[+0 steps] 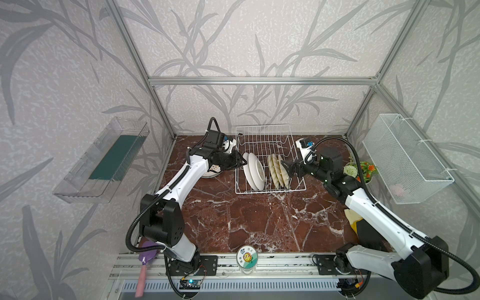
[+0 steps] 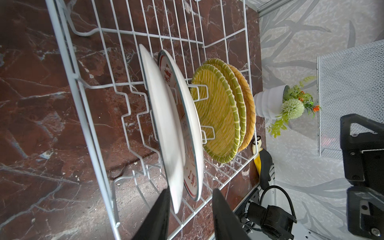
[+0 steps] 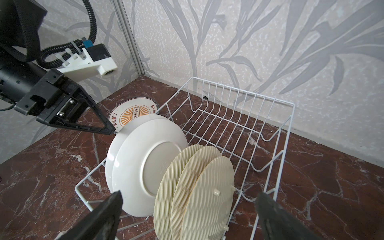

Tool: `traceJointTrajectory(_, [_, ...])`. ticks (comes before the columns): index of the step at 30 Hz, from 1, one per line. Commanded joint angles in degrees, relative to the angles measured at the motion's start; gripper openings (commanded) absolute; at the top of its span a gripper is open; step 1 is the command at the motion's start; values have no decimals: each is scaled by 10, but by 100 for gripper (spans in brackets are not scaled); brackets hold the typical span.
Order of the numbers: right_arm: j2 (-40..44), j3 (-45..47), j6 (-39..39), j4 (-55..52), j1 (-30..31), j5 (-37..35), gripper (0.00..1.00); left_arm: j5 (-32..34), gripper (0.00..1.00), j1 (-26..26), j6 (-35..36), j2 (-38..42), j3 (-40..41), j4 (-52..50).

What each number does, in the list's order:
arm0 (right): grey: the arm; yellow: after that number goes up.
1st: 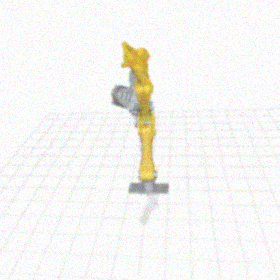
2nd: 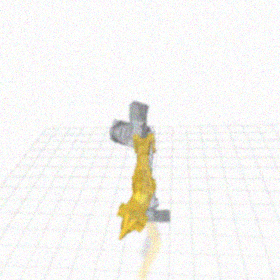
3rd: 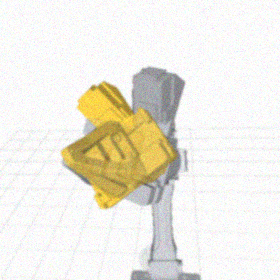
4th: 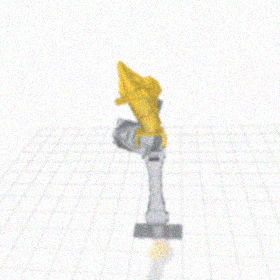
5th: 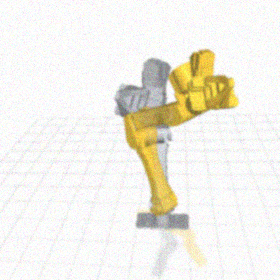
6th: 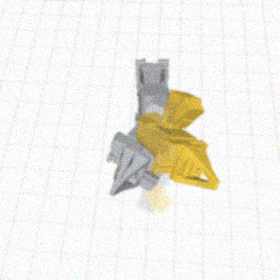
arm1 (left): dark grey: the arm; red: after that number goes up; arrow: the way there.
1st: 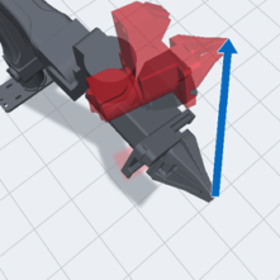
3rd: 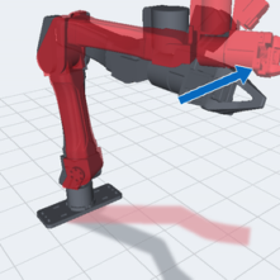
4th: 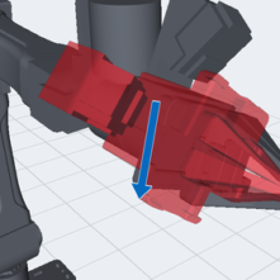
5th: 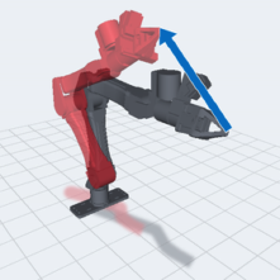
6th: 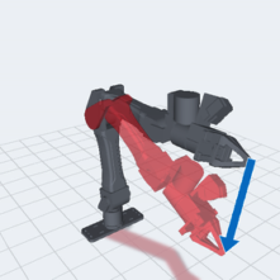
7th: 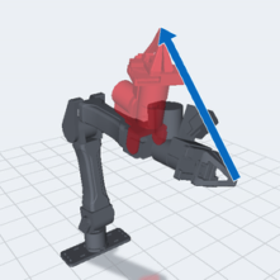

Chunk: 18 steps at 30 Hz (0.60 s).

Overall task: Unload the plates from the dish rack
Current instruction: Pick up a plate from the dish rack.

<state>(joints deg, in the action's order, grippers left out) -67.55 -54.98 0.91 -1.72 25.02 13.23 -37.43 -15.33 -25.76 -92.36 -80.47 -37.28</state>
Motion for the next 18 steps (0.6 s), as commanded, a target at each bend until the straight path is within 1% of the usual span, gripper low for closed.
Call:
traceJointTrajectory(1, [16,6,-7,3,3,25,99,12,36,-6,-3,-11,-6,-27])
traceJointTrajectory(9, [18,7,-17,-5,3,43,99,10,31,-10,-10,-21,1,-34])
traceJointTrajectory(18, [17,8,-16,-6,3,37,99,1,30,-15,-17,-37,-4,-20])
